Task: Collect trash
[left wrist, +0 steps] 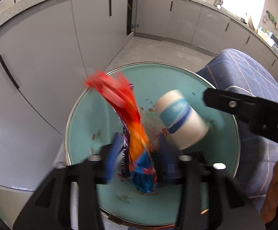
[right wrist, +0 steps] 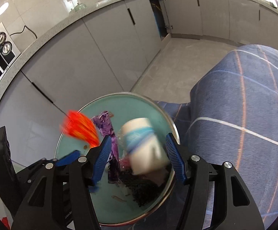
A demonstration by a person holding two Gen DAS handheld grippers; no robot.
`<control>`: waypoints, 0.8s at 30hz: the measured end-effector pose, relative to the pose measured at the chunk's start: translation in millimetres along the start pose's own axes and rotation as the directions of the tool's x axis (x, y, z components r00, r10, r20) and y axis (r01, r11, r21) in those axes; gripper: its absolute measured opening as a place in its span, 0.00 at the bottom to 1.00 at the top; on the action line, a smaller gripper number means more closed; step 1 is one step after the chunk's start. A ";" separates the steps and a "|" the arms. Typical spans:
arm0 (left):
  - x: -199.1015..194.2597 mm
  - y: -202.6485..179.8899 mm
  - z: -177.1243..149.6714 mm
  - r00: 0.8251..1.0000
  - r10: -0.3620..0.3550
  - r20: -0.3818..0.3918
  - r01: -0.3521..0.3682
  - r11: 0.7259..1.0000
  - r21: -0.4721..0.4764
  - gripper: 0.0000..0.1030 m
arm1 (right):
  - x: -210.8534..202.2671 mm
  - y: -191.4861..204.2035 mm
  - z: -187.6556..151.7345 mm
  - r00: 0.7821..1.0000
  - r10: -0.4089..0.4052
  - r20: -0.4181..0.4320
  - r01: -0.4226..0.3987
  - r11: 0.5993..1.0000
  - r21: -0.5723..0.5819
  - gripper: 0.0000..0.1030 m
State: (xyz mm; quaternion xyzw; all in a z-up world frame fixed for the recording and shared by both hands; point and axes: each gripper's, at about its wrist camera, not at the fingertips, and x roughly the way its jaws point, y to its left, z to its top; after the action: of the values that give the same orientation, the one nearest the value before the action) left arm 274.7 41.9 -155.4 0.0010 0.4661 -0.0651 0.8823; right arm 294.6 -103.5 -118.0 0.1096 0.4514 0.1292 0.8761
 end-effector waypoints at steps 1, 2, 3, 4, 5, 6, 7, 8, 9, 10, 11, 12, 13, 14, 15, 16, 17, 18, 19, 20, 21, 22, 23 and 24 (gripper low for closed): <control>-0.1 -0.9 -0.3 1.000 0.002 0.001 -0.002 1.000 -0.001 0.52 | -3.8 -1.8 -0.8 1.000 -0.006 0.012 0.006 1.000 0.006 0.57; 0.2 -1.4 0.0 1.000 0.003 0.001 -0.003 1.000 0.000 0.53 | -8.7 -3.4 -2.2 1.000 -0.007 0.027 0.007 1.000 0.015 0.57; 0.1 -2.2 0.6 1.000 0.008 0.003 -0.008 1.000 0.000 0.57 | -11.7 -4.5 -3.2 0.999 -0.009 0.035 0.009 1.000 0.020 0.57; 0.0 -2.3 0.7 1.000 0.015 0.007 -0.015 1.000 -0.001 0.65 | -15.3 -6.0 -4.6 0.999 -0.015 0.045 0.014 1.000 0.026 0.57; -1.2 -3.3 0.8 1.000 0.025 0.013 -0.025 1.000 -0.004 0.69 | -20.8 -7.5 -6.9 0.998 -0.023 0.061 0.021 0.999 0.033 0.57; -3.7 -3.9 0.9 0.999 0.038 0.023 -0.038 0.999 -0.007 0.74 | -25.0 -7.6 -8.4 0.997 -0.027 0.073 0.024 0.999 0.038 0.57; -5.6 -4.8 0.5 0.999 0.043 0.030 -0.043 0.999 -0.009 0.78 | -29.1 -7.7 -10.3 0.996 -0.030 0.086 0.027 0.999 0.043 0.57; -8.1 -5.5 0.5 0.998 0.051 0.039 -0.051 0.999 -0.011 0.80 | -34.9 -7.3 -13.2 0.994 -0.036 0.101 0.031 0.998 0.048 0.59; -10.2 -5.8 0.0 0.997 0.057 0.044 -0.057 0.998 -0.012 0.82 | -38.1 -6.4 -14.1 0.993 -0.039 0.112 0.033 0.998 0.051 0.64; -13.9 -6.4 -1.0 0.996 0.070 0.054 -0.070 0.997 -0.015 0.83 | -42.0 -6.6 -17.0 0.991 -0.041 0.124 0.035 0.998 0.054 0.65; -16.6 -6.4 -1.9 0.995 0.082 0.060 -0.081 0.997 -0.018 0.84 | -46.5 -5.4 -20.2 0.989 -0.046 0.137 0.039 0.998 0.054 0.66; -20.1 -6.4 -3.4 0.993 0.101 0.067 -0.100 0.995 -0.025 0.87 | -49.5 -4.5 -23.8 0.988 -0.050 0.146 0.043 0.998 0.052 0.67; -22.6 -5.6 -4.8 0.991 0.116 0.070 -0.115 0.993 -0.030 0.91 | -50.0 -3.7 -26.1 0.988 -0.052 0.147 0.045 0.998 0.049 0.68; -25.6 -4.8 -7.1 0.988 0.137 0.074 -0.135 0.990 -0.037 0.92 | -50.1 -2.8 -27.7 0.988 -0.051 0.144 0.045 0.998 0.047 0.68; -29.0 -4.6 -9.5 0.984 0.162 0.077 -0.159 0.986 -0.045 0.92 | -50.5 -2.6 -30.8 0.989 -0.049 0.137 0.043 0.998 0.048 0.69; -30.7 -3.1 -10.5 0.982 0.172 0.076 -0.169 0.984 -0.048 0.92 | -51.6 -3.3 -34.3 0.990 -0.048 0.133 0.042 0.998 0.053 0.70; -32.3 -1.9 -12.6 0.980 0.183 0.071 -0.180 0.982 -0.053 0.92 | -51.8 -1.4 -34.7 0.990 -0.048 0.130 0.040 0.997 0.059 0.76; -33.8 -0.3 -15.1 0.979 0.192 0.064 -0.188 0.980 -0.061 0.93 | -53.1 -2.1 -37.7 0.991 -0.045 0.130 0.036 0.997 0.067 0.79; -35.6 1.0 -17.0 0.979 0.198 0.058 -0.194 0.979 -0.068 0.93 | -55.0 -2.7 -40.3 0.991 -0.039 0.131 0.030 0.997 0.072 0.79; -38.4 3.1 -20.2 0.978 0.200 0.056 -0.196 0.978 -0.071 0.93 | -57.4 -2.6 -43.3 0.991 -0.034 0.130 0.024 0.997 0.072 0.79; -41.3 3.3 -22.8 0.977 0.204 0.055 -0.200 0.977 -0.072 0.93 | -59.7 -1.4 -45.8 0.991 -0.030 0.129 0.022 0.997 0.068 0.79; -44.2 3.1 -25.6 0.976 0.212 0.055 -0.208 0.976 -0.070 0.93 | -61.4 0.5 -47.9 0.991 -0.029 0.129 0.021 0.998 0.064 0.79; -47.2 3.2 -28.8 0.974 0.219 0.056 -0.215 0.974 -0.070 0.93 | -63.6 1.6 -51.2 0.991 -0.028 0.130 0.020 0.998 0.062 0.82; -50.5 3.0 -31.5 0.972 0.226 0.058 -0.222 0.972 -0.071 0.94 | -65.7 3.1 -55.3 0.991 -0.025 0.131 0.017 0.998 0.063 0.84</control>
State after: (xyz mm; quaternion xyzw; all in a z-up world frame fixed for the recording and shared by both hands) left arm 221.1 52.7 -131.9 0.0234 0.4354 0.0498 0.8986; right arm 212.2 -117.8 -98.4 0.1402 0.3975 0.0985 0.9015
